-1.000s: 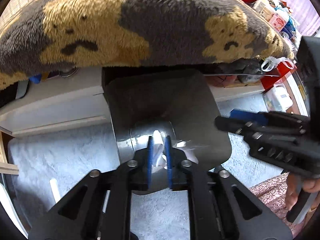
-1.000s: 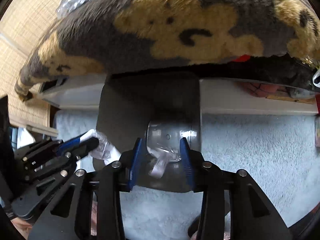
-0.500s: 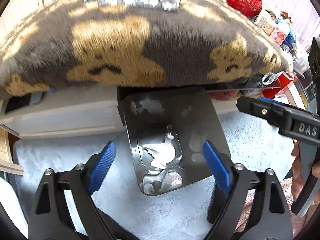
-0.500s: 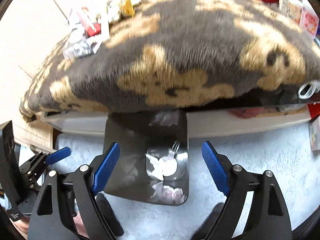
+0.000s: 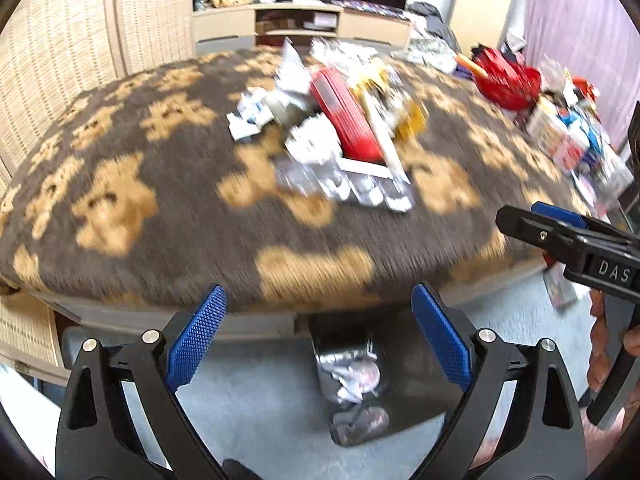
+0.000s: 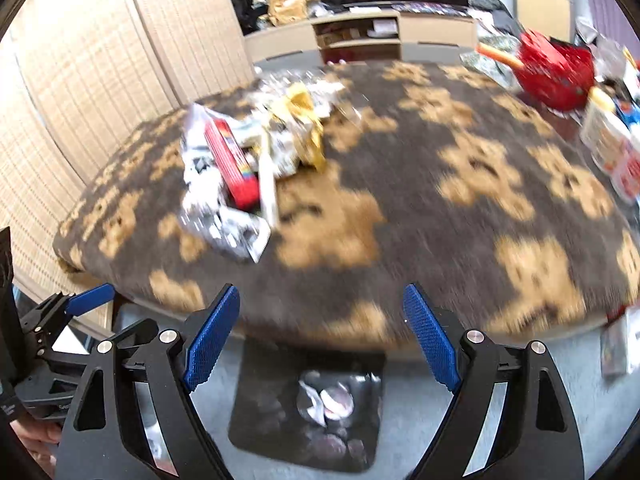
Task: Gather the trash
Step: 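Raise both tools back over the trash pile on the table, then grasp the white-and-gold marker with the right tool while the left tool grasps a white wrapper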
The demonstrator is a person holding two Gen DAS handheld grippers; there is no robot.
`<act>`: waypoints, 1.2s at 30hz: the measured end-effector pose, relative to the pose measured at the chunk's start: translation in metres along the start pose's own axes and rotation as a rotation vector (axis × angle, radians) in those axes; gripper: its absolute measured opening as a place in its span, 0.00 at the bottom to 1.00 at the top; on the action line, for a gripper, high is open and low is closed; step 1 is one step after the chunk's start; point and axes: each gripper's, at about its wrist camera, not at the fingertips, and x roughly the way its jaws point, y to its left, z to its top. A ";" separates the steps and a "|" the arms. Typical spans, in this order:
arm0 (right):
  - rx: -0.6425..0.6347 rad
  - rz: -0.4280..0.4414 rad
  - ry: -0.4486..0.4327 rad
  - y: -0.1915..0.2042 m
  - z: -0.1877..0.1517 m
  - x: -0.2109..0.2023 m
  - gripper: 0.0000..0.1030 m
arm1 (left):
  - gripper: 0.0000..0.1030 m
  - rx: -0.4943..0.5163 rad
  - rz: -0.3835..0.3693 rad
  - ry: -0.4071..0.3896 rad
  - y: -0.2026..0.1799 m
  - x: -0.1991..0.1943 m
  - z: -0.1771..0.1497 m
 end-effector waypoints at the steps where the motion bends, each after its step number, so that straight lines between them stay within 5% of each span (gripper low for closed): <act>1: -0.006 0.008 -0.008 0.003 0.008 0.003 0.81 | 0.86 -0.009 0.003 -0.007 0.005 0.001 0.007; 3: -0.015 0.020 -0.017 0.008 0.019 0.010 0.81 | 0.86 -0.029 0.009 -0.018 0.011 0.006 0.020; 7: -0.029 0.052 0.003 0.015 0.040 0.035 0.56 | 0.85 -0.039 0.017 -0.036 0.022 0.017 0.043; 13: -0.032 0.104 0.037 0.018 0.057 0.068 0.31 | 0.58 -0.039 0.004 -0.031 0.028 0.037 0.065; 28: -0.054 0.130 0.108 0.018 0.059 0.108 0.30 | 0.56 0.007 -0.040 0.000 0.019 0.077 0.090; 36: -0.091 0.117 0.101 0.021 0.063 0.110 0.15 | 0.33 0.032 -0.078 0.012 0.010 0.090 0.097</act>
